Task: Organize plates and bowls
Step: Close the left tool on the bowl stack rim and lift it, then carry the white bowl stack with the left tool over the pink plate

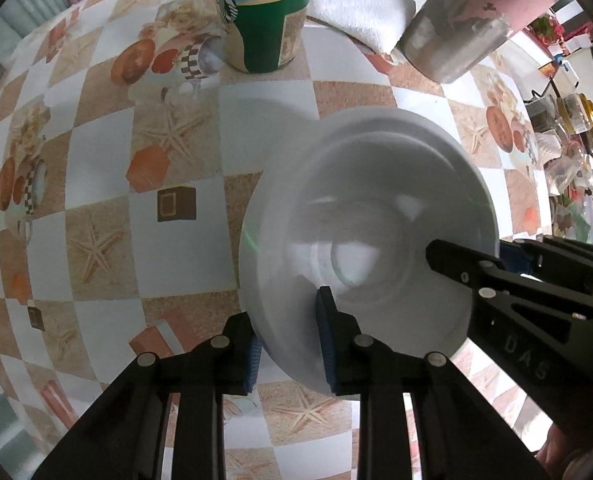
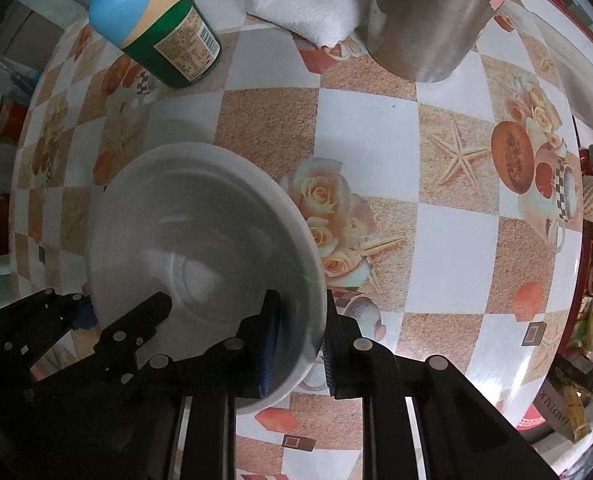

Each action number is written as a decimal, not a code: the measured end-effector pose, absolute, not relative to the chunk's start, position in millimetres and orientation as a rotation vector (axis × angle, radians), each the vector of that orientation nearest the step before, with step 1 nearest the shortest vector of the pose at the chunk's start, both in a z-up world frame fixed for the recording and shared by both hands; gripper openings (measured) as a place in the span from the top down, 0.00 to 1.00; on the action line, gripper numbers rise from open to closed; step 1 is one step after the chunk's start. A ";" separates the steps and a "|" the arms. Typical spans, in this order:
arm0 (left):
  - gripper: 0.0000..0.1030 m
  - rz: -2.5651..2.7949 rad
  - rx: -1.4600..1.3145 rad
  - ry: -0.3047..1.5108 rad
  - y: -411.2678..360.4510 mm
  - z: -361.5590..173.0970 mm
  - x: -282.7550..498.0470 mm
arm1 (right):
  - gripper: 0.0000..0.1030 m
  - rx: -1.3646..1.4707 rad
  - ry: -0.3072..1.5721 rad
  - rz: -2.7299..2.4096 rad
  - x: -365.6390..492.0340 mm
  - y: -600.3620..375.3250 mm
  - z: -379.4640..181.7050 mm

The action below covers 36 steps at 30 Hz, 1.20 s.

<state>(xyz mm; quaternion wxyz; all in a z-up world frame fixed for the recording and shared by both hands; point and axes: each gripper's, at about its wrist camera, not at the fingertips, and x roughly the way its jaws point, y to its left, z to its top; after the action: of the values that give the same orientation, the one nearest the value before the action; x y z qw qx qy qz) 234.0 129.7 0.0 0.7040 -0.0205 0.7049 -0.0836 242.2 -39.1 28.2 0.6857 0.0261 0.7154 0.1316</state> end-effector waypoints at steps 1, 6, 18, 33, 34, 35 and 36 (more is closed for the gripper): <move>0.74 -0.185 -0.046 1.570 128.7 0.3 233.9 | 0.80 0.061 1.598 0.291 242.6 -42.9 31.2; 0.74 -0.189 -0.040 1.564 123.2 7.6 227.4 | 0.80 0.072 1.598 0.278 239.5 -47.1 36.3; 0.73 -0.245 0.026 1.550 117.0 37.4 185.3 | 0.80 0.104 1.572 0.272 195.9 -75.5 60.4; 0.74 -0.107 -0.027 1.552 147.5 68.9 56.7 | 0.80 -0.011 1.543 0.402 85.3 -66.6 88.7; 0.74 -0.083 -0.035 1.555 150.9 69.4 46.3 | 0.80 -0.026 1.539 0.427 78.0 -57.1 89.2; 0.74 -0.057 -0.049 1.557 156.1 70.4 35.4 | 0.80 -0.036 1.537 0.444 74.3 -51.3 88.4; 0.74 -0.030 -0.068 1.559 162.7 71.8 25.1 | 0.80 -0.051 1.539 0.471 65.8 -46.2 88.6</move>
<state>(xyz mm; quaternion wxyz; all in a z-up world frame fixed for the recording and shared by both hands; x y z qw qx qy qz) 25.1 162.7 71.8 0.7106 -0.0305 0.7028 -0.0136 65.8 -46.2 88.6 0.6932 -0.0229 0.6889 0.2109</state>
